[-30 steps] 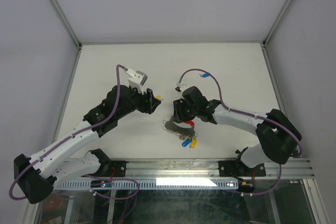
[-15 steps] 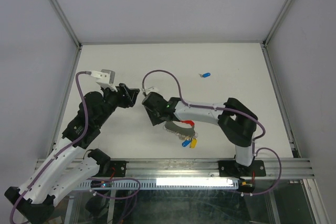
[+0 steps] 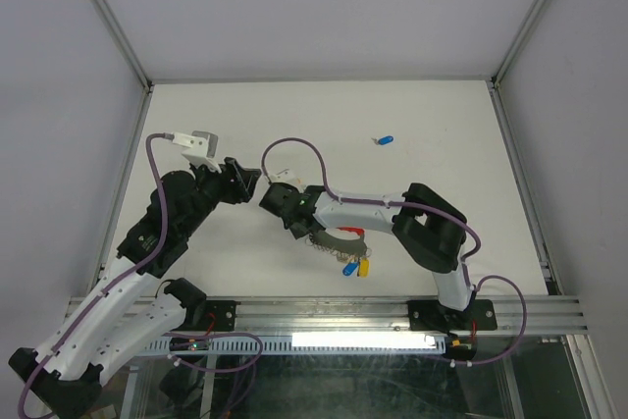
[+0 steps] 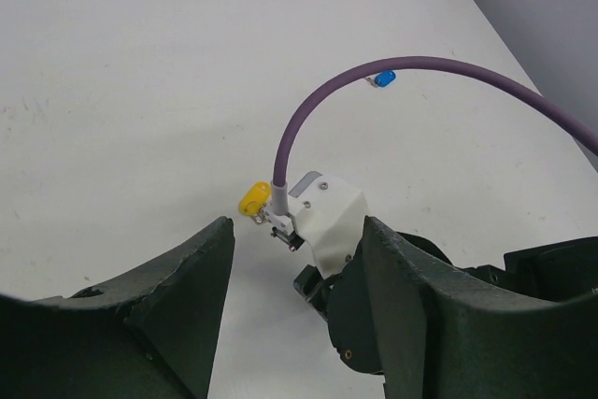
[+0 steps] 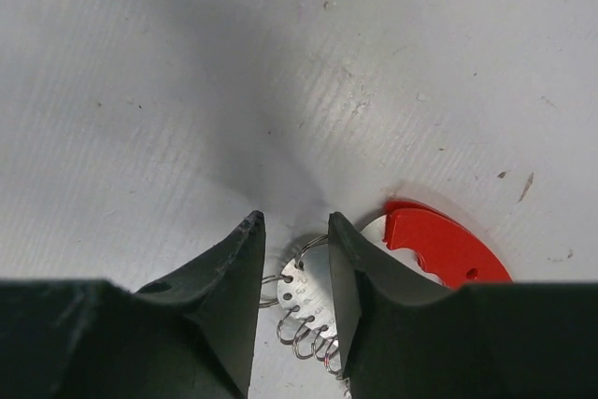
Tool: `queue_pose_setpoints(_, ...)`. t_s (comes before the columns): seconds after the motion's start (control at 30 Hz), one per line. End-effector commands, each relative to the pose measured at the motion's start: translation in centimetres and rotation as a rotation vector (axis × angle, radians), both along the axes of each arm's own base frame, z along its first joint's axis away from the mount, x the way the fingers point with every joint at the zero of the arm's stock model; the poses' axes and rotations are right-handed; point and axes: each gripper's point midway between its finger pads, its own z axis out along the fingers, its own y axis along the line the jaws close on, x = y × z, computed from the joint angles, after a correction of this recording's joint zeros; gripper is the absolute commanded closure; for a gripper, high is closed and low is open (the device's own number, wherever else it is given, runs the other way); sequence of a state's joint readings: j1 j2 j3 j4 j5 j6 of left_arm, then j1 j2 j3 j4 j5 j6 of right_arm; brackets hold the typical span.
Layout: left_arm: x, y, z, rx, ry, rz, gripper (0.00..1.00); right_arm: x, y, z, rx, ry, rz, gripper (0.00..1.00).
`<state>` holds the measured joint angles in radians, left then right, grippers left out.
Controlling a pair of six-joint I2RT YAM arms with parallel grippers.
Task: Put the keys on the keyring
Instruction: Pick up the keyring from the center of the board.
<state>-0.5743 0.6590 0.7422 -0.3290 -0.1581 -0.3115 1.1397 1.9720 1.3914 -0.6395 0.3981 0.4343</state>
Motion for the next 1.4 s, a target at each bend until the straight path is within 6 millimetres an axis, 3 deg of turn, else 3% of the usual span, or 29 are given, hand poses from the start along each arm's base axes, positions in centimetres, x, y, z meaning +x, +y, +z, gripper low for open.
queue_pose_setpoints(0.0, 0.3, 0.0, 0.6, -0.010, -0.022, 0.005, 0.44, 0.6, 0.6, 1.3, 0.004, -0.042, -0.001, 0.63)
queue_pose_setpoints(0.13, 0.3, -0.1, 0.6, -0.011, -0.020, 0.000, 0.44, 0.1, 1.6, 1.9, 0.056, -0.044, 0.032, 0.57)
queue_pose_setpoints(0.33, 0.3, -0.3, 0.4, -0.013, -0.017, -0.007, 0.44, 0.2, 2.0, 3.3, 0.114, -0.087, 0.031, 0.55)
queue_pose_setpoints(0.5, 0.3, -0.4, 0.1, -0.010, -0.012, -0.012, 0.44, 0.2, 0.5, 2.5, 0.026, -0.080, -0.015, 0.58)
queue_pose_setpoints(0.8, 0.3, -0.6, -0.1, -0.010, -0.008, -0.019, 0.44, -0.4, -0.1, 1.6, 0.004, -0.053, -0.027, 0.59)
queue_pose_setpoints(0.97, 0.4, -0.6, -0.1, -0.008, -0.008, -0.020, 0.44, -0.9, 0.2, 1.2, 0.016, -0.020, -0.016, 0.74)
queue_pose_setpoints(1.2, 0.5, -0.8, -0.1, -0.008, -0.008, -0.026, 0.43, -1.1, -0.1, 0.3, -0.001, -0.002, -0.013, 0.87)
queue_pose_setpoints(1.37, 0.4, -0.8, -0.1, -0.008, -0.009, -0.026, 0.43, -1.1, -0.1, 1.1, 0.023, -0.016, -0.004, 1.00)
